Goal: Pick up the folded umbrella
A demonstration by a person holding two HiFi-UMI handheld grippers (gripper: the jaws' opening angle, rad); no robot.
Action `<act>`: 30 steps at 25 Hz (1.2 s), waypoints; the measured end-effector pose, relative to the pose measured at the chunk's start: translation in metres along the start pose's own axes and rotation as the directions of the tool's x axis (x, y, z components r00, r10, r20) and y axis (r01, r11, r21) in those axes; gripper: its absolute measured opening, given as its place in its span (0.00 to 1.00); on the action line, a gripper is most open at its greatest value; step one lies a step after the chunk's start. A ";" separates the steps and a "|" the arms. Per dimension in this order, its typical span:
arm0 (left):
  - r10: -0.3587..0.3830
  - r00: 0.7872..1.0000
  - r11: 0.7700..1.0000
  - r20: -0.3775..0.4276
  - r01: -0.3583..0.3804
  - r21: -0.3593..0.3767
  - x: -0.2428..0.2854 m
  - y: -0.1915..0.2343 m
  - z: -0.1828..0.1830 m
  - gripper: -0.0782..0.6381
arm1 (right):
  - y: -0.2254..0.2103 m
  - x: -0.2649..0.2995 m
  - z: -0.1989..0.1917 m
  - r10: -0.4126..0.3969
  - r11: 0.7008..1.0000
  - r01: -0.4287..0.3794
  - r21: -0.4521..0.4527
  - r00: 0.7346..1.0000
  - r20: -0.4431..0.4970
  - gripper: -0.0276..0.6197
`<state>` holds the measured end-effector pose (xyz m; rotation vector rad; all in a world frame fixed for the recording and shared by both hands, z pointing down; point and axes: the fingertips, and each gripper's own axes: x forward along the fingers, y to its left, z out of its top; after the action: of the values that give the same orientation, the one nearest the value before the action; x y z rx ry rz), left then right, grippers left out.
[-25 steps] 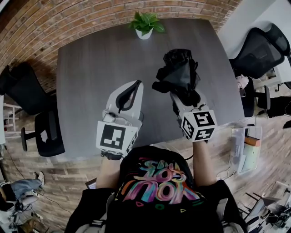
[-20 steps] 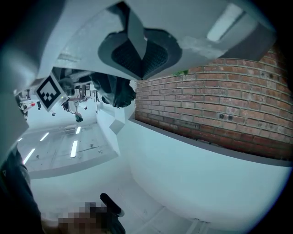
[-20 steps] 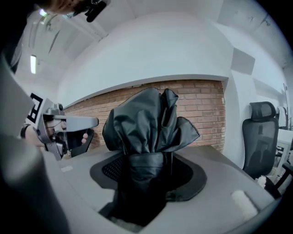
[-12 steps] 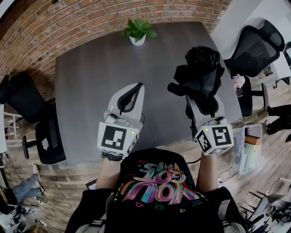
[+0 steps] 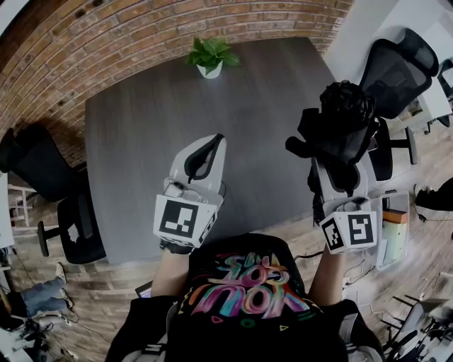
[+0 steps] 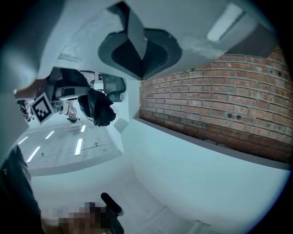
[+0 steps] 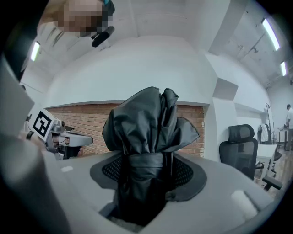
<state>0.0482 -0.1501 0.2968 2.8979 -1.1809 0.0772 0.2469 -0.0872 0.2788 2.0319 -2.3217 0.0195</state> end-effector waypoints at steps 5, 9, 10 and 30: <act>-0.008 1.000 1.000 0.007 0.008 0.012 0.001 -0.001 0.003 0.11 | -0.003 -0.008 0.001 -0.018 1.000 0.018 -0.005 1.000 0.006 0.42; -0.007 1.000 1.000 0.002 0.007 0.014 0.001 0.000 0.003 0.11 | -0.003 -0.010 -0.002 -0.023 1.000 0.023 0.009 1.000 0.007 0.42; -0.004 1.000 1.000 0.003 0.004 0.010 0.001 0.001 0.003 0.11 | -0.003 -0.010 -0.003 -0.023 1.000 0.023 0.011 1.000 0.006 0.42; 0.034 0.999 0.999 -0.023 -0.035 -0.034 -0.004 0.003 -0.003 0.11 | 0.008 -0.005 -0.015 0.021 1.000 -0.020 0.019 1.000 -0.021 0.42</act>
<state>0.0435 -0.1494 0.2995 2.8406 -1.2163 0.0883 0.2398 -0.0800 0.2936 2.0061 -2.3384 0.0630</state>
